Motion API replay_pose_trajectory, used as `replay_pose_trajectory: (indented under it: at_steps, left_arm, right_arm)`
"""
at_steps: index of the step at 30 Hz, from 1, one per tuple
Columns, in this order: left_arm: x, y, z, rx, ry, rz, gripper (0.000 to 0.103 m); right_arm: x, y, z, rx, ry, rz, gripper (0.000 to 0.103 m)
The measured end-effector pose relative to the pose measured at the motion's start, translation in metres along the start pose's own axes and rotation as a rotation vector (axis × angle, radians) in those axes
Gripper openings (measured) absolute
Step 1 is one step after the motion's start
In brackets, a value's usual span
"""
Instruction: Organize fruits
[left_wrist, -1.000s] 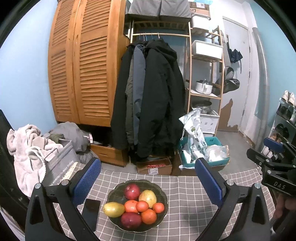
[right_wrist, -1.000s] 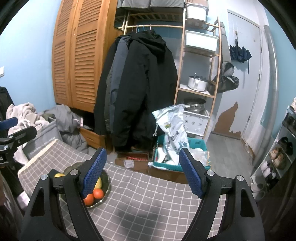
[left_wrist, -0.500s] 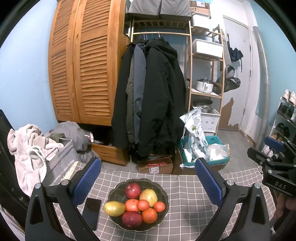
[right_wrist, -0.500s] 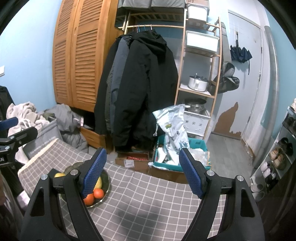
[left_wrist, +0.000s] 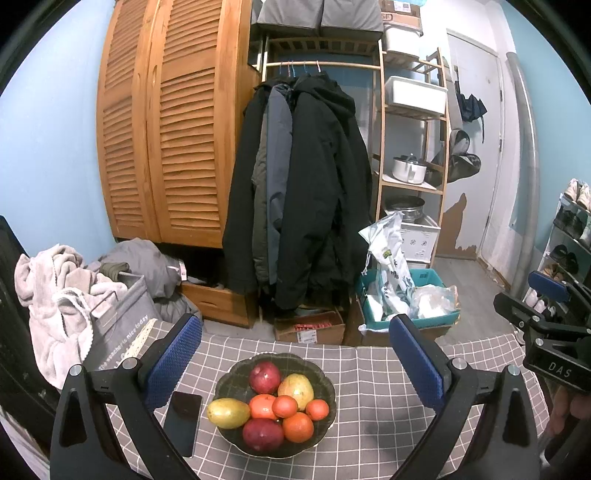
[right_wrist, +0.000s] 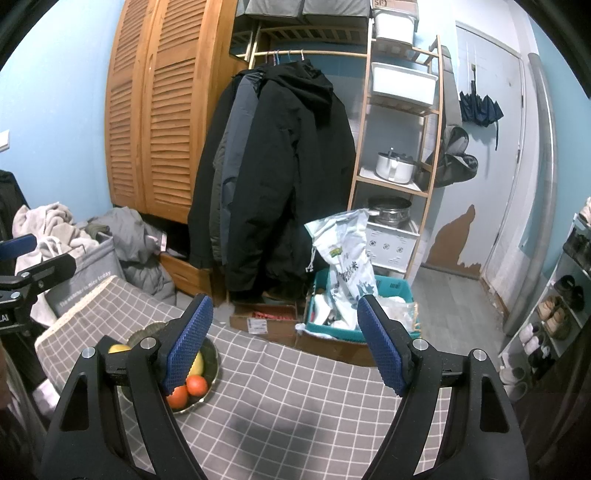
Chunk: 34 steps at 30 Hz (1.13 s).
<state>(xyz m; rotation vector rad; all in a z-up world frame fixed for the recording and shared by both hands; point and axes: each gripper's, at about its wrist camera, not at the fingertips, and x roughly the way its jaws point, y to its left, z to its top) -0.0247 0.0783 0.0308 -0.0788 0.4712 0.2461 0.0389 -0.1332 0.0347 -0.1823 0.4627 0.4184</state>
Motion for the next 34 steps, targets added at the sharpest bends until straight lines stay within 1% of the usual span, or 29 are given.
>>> replay_pose_trajectory:
  at_steps: [11, 16, 23, 34]
  left_arm:
    - [0.002, 0.000, -0.013, -0.006, 0.022, 0.014, 0.102]
    - [0.001, -0.003, -0.010, 0.011, 0.021, 0.029, 0.102]
    - [-0.001, -0.004, -0.011, 0.003, 0.021, 0.035, 0.102]
    - [-0.001, -0.005, -0.006, 0.011, 0.019, 0.022, 0.102]
  right_arm:
    - [0.000, 0.000, 0.000, -0.001, 0.000, 0.000, 0.079]
    - [0.000, 0.000, 0.000, -0.002, 0.000, 0.000, 0.079]
    - [0.000, 0.001, 0.001, -0.003, 0.000, 0.000, 0.079]
    - [0.000, 0.001, 0.001, -0.005, 0.001, -0.002, 0.079]
